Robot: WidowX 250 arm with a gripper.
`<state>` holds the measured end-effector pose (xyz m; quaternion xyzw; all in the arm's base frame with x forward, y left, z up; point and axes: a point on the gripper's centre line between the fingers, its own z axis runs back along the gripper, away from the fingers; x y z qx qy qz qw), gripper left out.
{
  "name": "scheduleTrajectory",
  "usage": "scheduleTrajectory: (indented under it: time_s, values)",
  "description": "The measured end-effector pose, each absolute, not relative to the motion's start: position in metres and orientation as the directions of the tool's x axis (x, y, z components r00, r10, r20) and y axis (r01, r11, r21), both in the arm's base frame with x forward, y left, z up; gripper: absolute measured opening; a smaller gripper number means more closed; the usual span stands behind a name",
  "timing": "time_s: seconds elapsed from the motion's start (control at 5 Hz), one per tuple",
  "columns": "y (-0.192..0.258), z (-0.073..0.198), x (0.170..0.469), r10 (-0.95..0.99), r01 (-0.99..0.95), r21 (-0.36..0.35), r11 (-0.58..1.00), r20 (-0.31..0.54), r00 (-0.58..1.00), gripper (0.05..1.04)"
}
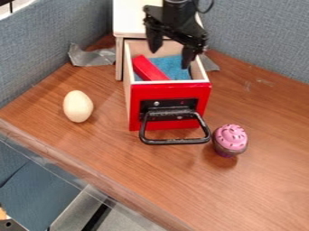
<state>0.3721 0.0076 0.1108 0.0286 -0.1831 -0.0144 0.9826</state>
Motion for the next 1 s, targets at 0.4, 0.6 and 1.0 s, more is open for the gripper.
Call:
scheduleTrajectory:
  time_s: [0.4, 0.6, 1.0]
  values:
    - [0.022, 0.118, 0.362, 0.203, -0.212, -0.011, 0.977, 0.341, 0.918, 1.001]
    - [0.021, 0.119, 0.357, 0.323, -0.323, -0.052, 0.945, 0.320, 0.891, 1.001]
    - [0.012, 0.095, 0.360, 0.392, -0.406, -0.018, 0.914, 0.305, 0.868, 1.001]
